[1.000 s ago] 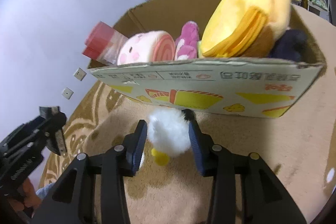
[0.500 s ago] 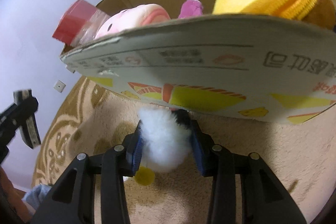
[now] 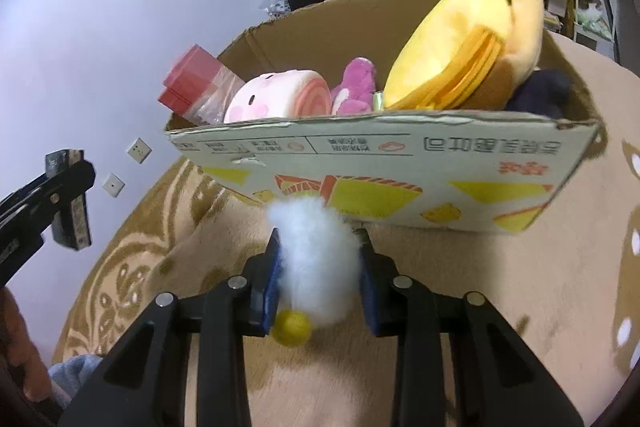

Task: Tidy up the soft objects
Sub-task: 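Carry the tissue pack and white plush over the box and release both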

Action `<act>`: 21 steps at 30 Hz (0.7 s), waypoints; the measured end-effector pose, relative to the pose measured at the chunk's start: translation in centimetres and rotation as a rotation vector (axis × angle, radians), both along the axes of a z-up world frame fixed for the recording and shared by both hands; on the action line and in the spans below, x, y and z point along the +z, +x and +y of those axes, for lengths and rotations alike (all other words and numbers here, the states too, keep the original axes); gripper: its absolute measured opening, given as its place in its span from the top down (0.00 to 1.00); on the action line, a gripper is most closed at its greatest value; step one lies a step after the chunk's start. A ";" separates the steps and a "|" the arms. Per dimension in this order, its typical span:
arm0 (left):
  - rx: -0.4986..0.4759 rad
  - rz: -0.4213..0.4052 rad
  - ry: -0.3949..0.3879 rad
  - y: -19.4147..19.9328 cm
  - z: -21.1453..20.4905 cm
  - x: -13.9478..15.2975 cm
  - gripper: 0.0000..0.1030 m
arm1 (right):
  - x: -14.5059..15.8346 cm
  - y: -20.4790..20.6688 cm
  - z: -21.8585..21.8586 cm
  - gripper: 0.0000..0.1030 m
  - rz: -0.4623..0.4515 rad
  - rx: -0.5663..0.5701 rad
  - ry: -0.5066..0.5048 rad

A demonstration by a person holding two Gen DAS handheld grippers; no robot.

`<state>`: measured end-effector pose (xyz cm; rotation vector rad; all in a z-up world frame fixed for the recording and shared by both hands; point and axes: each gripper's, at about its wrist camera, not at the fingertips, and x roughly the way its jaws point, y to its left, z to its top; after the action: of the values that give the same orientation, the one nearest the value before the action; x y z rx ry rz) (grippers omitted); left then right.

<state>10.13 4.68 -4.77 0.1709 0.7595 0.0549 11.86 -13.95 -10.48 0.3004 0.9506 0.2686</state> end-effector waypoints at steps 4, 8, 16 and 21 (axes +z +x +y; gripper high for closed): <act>0.000 0.007 -0.024 0.4 0.1 0.1 0.56 | 1.9 -1.2 -0.3 0.66 -0.045 -0.007 0.016; 0.014 -0.004 -0.030 0.1 0.2 0.6 0.56 | 4.3 -2.1 -0.6 0.66 -0.108 -0.012 -0.003; 0.014 -0.089 -0.010 -0.3 0.3 2.9 0.56 | 7.0 -2.6 -1.7 0.66 -0.189 -0.035 -0.007; 0.000 -0.126 -0.027 0.5 -0.4 3.9 0.56 | 8.0 -2.3 -2.4 0.66 -0.224 -0.046 -0.003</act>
<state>10.58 4.32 -0.88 0.1406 0.6340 0.0555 9.56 -16.34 -2.48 0.2827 0.7223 0.2530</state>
